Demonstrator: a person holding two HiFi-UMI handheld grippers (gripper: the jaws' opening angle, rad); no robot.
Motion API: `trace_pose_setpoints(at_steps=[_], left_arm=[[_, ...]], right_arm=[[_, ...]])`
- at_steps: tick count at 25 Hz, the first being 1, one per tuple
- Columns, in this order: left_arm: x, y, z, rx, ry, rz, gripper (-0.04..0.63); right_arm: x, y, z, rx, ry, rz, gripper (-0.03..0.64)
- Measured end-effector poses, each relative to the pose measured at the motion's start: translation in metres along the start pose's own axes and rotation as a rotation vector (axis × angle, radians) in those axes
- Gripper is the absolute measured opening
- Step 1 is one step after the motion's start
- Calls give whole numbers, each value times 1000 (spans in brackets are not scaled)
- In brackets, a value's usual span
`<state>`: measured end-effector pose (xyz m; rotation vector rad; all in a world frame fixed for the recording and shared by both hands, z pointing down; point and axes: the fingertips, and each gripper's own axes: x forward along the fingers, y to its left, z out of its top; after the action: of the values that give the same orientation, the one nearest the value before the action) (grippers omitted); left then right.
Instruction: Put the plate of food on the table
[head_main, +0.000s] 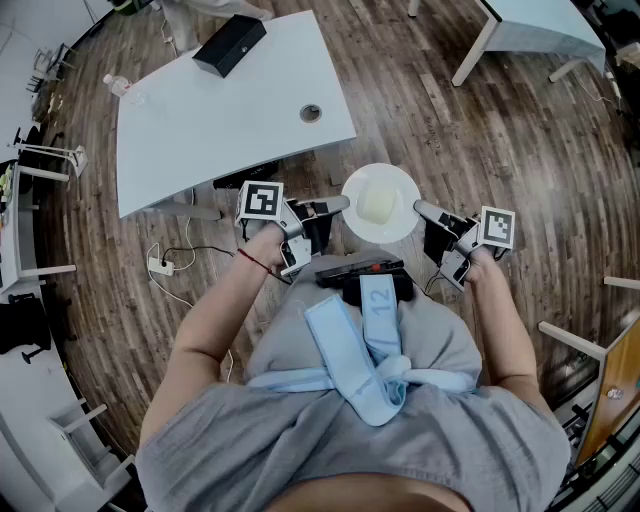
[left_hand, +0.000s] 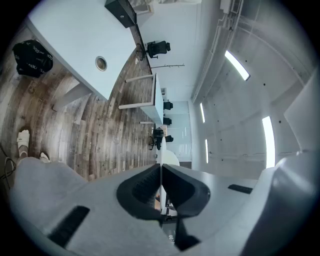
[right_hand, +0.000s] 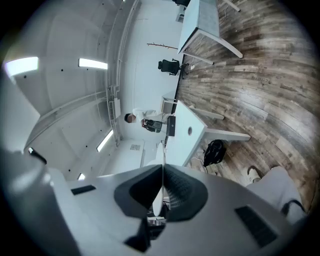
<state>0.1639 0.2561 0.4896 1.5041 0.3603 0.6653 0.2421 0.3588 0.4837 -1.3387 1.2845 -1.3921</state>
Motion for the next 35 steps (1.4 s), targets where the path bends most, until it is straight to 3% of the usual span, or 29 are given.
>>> trace_pose_setpoints(at_steps=[4,12,17,35], left_arm=[[2,-8,0,43,4,-28,26],[1,-13,-1,52,1,-31,26],[-1,-6,-2,56,-2,-19,26],[-6,-11,-9,55,-21,-19,26]], right_arm=[[1,0,-1,2,2,1,35],[1,3,0,-5,7,4,35],[4,10,3,26,-19,52,37],[3,12,-1,31,0,44,35]])
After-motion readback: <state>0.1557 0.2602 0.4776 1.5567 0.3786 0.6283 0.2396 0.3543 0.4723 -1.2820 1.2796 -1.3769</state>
